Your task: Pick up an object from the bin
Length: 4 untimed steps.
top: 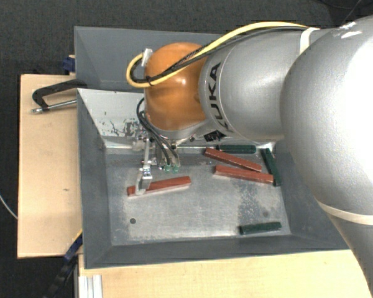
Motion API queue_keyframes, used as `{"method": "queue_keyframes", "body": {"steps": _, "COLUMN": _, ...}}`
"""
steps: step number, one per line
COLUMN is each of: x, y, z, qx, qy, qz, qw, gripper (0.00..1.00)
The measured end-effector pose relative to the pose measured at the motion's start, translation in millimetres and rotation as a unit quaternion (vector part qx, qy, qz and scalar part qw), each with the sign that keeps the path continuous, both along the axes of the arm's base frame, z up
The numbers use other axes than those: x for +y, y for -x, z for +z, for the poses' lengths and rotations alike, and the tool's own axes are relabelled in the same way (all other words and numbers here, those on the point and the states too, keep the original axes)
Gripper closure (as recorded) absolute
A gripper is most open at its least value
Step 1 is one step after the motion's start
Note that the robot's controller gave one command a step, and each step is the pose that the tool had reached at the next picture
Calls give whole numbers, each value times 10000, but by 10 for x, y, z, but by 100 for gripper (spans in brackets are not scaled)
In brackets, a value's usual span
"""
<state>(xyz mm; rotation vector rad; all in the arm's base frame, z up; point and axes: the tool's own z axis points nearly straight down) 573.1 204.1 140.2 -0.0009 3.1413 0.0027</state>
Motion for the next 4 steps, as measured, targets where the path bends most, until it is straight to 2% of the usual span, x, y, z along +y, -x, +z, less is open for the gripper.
{"method": "queue_keyframes", "body": {"steps": 1, "x": -340, "y": 316, "z": -626, "qx": -10, "qy": -18, "qz": -202, "qw": 9998, "gripper": 100}}
{"method": "queue_keyframes", "body": {"steps": 2, "x": -341, "y": 316, "z": -626, "qx": -10, "qy": -18, "qz": -203, "qw": 9998, "gripper": 100}}
{"method": "queue_keyframes", "body": {"steps": 3, "x": -372, "y": 308, "z": -246, "qx": 14, "qy": 4, "qz": -206, "qw": 9998, "gripper": 100}}
{"method": "queue_keyframes", "body": {"steps": 4, "x": -228, "y": -2, "z": 1247, "qx": -24, "qy": -7, "qz": -278, "qw": 9996, "gripper": 100}}
